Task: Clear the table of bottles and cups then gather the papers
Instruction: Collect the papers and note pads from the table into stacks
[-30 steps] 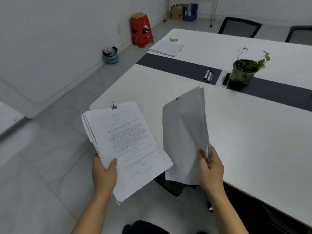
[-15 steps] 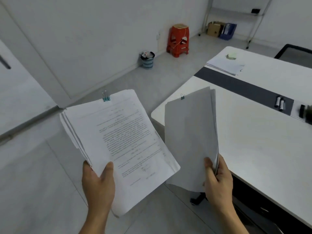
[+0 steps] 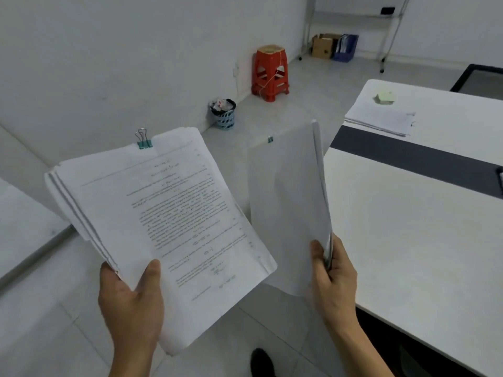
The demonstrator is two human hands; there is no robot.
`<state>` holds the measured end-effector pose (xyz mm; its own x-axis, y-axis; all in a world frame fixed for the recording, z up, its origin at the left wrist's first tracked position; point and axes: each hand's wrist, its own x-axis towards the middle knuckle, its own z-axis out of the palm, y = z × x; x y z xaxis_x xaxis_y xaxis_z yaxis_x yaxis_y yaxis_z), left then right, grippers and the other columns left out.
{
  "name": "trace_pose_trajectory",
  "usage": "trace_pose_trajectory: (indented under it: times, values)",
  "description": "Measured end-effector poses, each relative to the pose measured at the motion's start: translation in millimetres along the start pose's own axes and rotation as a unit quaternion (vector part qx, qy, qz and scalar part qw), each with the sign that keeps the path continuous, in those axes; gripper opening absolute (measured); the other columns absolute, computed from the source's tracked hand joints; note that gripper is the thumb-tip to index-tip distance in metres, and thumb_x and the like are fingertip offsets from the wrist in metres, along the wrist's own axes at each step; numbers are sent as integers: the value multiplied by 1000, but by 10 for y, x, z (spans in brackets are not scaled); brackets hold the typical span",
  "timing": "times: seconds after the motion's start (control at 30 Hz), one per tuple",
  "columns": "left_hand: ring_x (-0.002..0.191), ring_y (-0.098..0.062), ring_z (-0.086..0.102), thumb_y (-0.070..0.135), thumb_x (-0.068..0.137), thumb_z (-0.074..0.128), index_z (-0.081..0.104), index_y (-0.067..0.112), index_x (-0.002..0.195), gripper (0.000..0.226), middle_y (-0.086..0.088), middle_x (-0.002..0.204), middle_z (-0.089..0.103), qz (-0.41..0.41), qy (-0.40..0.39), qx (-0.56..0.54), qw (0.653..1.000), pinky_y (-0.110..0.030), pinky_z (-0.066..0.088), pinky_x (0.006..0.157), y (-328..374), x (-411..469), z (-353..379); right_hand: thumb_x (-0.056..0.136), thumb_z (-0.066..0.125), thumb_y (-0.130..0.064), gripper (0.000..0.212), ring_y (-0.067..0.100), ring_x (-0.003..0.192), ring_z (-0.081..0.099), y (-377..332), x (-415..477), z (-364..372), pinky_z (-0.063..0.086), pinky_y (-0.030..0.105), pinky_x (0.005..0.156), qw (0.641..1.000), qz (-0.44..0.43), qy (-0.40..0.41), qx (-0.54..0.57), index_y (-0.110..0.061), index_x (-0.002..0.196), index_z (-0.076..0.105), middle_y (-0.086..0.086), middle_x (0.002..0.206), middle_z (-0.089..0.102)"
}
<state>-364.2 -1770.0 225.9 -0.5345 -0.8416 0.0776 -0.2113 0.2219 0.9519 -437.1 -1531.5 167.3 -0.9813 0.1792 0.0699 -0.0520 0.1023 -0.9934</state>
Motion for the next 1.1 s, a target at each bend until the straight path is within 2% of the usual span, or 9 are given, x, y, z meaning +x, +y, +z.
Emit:
trace_pose_trajectory:
  times: [0.2,0.33,0.43,0.5,0.57,0.73,0.9,1.0,1.1]
  values:
    - [98,-19,55,2,87,70,55,9,126,42,-1,114,58,27,13,-11,999,-32,41,89,285,1395,317,102,51,-20,24,0,82,66,-358,987,1155,50,17,66,999,-27,-11,-16,-26,121,64,-23,95,70]
    - [98,-18,56,5,85,73,53,40,96,41,0,113,59,22,23,-36,999,-32,43,90,218,2247,651,100,52,-22,27,5,78,68,-323,1516,1801,53,26,64,999,-35,-10,-35,-22,125,64,-19,92,72]
    - [100,-17,56,2,85,72,55,34,109,43,-2,115,59,23,-3,-46,999,-22,46,83,142,3073,1091,99,55,-19,26,1,82,68,-267,2068,2379,51,20,70,997,-43,21,-54,-19,124,64,-20,95,72]
    - [100,-14,58,0,86,69,55,18,123,43,-2,116,60,40,-36,-48,997,-13,45,81,171,3627,1406,99,55,-15,25,-4,83,66,-268,2447,2732,49,15,72,997,-35,43,-58,-18,122,65,-21,97,72]
    - [99,-12,57,-1,87,67,54,14,127,44,0,116,59,46,-84,-45,994,-4,42,72,296,4129,1766,99,55,-14,23,-8,79,64,-334,2799,2998,46,11,68,995,-30,70,-59,-22,118,65,-25,93,71]
    - [101,-17,58,1,87,67,53,11,130,46,1,117,60,92,-215,-36,972,-7,38,73,737,5011,2869,99,56,-26,17,0,61,59,-434,3497,3184,46,18,53,976,-7,197,-88,-20,114,65,-24,81,68]
    - [94,-15,60,-1,86,68,56,14,124,42,1,111,61,120,-329,-38,936,-6,39,72,1011,5345,4145,91,54,-39,22,-7,61,61,-348,4117,3161,43,4,53,941,7,332,-71,-31,110,60,-34,76,65]
    - [86,-5,59,1,87,68,55,17,121,39,1,109,61,128,-389,-29,912,-11,40,71,1102,5427,4981,98,57,-35,19,-9,69,62,-105,4676,3111,42,2,58,922,14,378,-86,-29,115,61,-37,82,66]
    - [92,-17,60,2,88,67,55,12,126,42,-1,111,62,125,-432,-12,893,-16,42,73,1238,5548,5775,99,54,-31,29,-13,82,63,93,5382,3030,43,3,67,906,7,406,-118,-19,124,63,-39,96,64]
